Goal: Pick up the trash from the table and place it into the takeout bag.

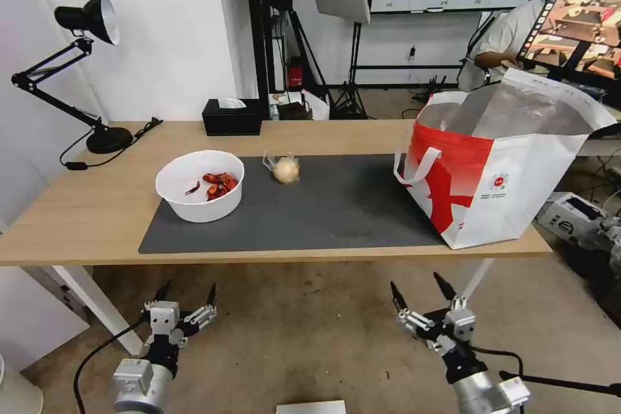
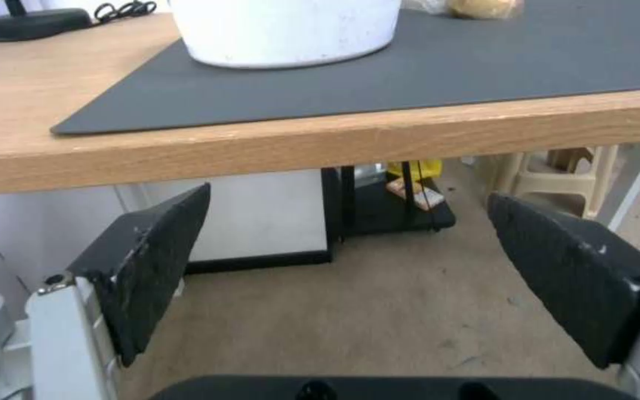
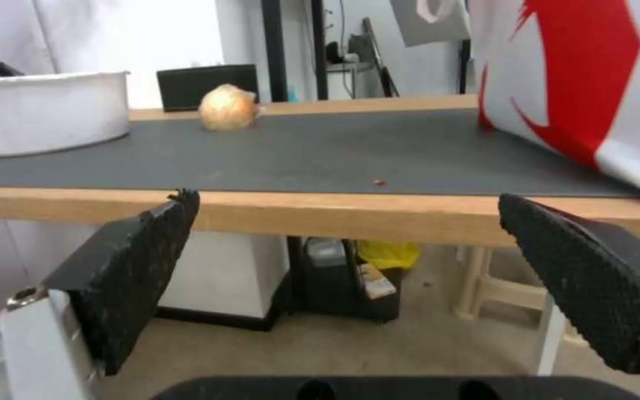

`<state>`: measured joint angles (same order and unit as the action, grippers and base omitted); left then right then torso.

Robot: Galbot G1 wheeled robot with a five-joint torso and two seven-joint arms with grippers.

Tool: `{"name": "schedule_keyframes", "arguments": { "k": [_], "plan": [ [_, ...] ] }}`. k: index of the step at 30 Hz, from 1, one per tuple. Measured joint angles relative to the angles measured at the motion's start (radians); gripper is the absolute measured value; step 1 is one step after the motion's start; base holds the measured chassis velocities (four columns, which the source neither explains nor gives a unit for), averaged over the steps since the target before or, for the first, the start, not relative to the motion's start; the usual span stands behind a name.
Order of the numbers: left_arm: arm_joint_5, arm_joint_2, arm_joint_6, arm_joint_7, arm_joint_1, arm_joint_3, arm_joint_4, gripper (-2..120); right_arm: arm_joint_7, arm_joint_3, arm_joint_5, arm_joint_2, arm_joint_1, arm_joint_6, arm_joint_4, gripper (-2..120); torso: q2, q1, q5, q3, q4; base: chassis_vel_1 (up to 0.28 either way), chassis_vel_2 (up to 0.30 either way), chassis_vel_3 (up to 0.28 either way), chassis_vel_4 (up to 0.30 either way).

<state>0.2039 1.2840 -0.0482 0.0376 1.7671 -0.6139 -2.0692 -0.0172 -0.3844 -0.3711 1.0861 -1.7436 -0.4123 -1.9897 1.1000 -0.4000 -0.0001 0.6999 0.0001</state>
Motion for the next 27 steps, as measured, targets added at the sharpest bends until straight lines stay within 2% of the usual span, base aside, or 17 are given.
{"name": "schedule_keyframes", "arguments": {
  "k": [20, 24, 27],
  "plan": [
    [0.0, -0.001, -0.01, -0.001, 0.004, -0.001, 0.007, 100, 0.0, 0.017, 0.006, 0.0, 0.015, 0.007, 0.008, 100, 0.0, 0.0, 0.0, 0.0, 0.0, 0.0, 0.0, 0.0, 0.0],
    [0.001, -0.003, -0.01, -0.001, 0.002, -0.002, 0.01, 100, -0.002, 0.038, 0.005, -0.012, 0.034, 0.016, 0.018, 100, 0.0, 0.0, 0.0, 0.0, -0.0002, 0.0, 0.0, 0.0, 0.0],
    [0.001, -0.003, -0.01, -0.001, 0.002, -0.003, 0.01, 100, -0.005, 0.072, -0.013, -0.043, 0.095, 0.058, 0.017, 100, 0.0, 0.0, 0.0002, 0.0, -0.0003, 0.0, 0.0, 0.0, 0.0]
  ]
}}
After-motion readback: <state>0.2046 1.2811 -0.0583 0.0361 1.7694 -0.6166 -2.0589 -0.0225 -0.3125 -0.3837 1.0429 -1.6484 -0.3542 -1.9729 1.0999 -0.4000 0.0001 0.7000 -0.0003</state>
